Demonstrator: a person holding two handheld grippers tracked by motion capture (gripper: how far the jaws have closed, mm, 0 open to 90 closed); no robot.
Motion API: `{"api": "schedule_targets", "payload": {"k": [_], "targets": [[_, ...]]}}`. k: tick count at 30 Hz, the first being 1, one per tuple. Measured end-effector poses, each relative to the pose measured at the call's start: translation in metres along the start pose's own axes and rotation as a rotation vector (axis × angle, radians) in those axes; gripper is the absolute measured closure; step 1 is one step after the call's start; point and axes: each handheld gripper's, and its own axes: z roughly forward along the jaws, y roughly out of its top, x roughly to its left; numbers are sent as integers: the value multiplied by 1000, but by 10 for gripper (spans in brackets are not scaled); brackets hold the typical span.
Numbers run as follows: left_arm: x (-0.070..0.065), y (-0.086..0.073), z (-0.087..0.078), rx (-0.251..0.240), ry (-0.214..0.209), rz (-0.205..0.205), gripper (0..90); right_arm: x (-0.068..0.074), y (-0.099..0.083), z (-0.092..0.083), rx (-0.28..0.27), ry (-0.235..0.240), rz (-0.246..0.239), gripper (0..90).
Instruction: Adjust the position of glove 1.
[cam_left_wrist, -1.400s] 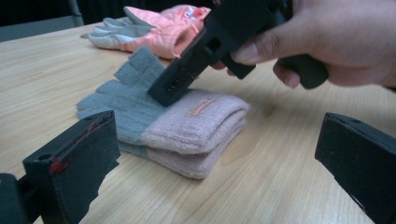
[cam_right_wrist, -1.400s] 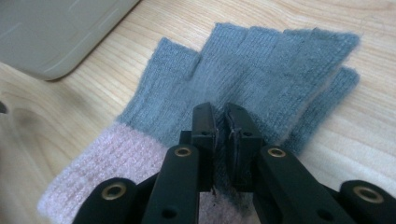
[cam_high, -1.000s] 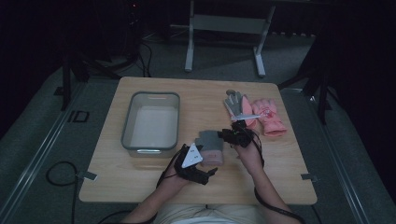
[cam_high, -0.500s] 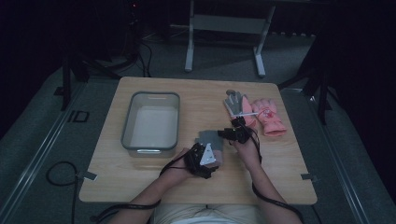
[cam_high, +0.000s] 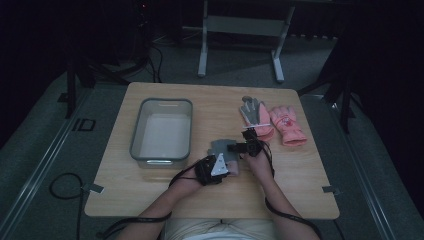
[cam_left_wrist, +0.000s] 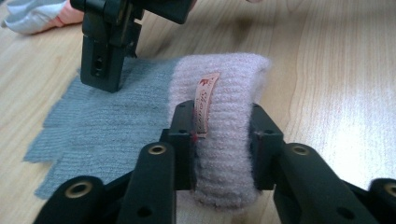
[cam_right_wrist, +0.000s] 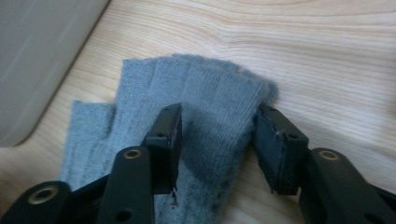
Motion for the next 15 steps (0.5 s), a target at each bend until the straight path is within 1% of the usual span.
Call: {"api": "schedule_targets", "payload": {"k": [1, 2, 3, 5, 6, 7, 8, 9, 12, 13, 15], "targets": [[1, -1, 0, -3, -10, -8, 706, 0, 0, 1, 6, 23, 6, 564], [3, -1, 0, -5, -20, -19, 715, -1, 0, 2, 13, 57, 12, 575], [4, -2, 0, -7, -29, -28, 720, -1, 0, 3, 13, 79, 16, 587], [6, -2, 0, -10, -41, -41, 728, 2, 0, 6, 24, 114, 14, 612], [7, -1, 0, -7, -46, -44, 730, 3, 1, 8, 27, 120, 11, 635], [8, -1, 0, 0, -48, -39, 732, 5, 1, 9, 30, 131, 9, 661], [8, -1, 0, 3, -49, -38, 734, 7, 2, 9, 31, 136, 1, 703], [8, 0, 0, 3, -51, -43, 735, 8, 3, 8, 32, 131, -6, 722], [9, 1, -2, 11, -58, -54, 741, 16, 5, 1, 16, 108, -47, 747], [10, 2, -3, 15, -59, -51, 742, 17, 6, -2, 10, 109, -46, 750], [10, 6, -6, 30, -47, -26, 745, 18, 7, -8, -5, 118, -43, 752]]}}
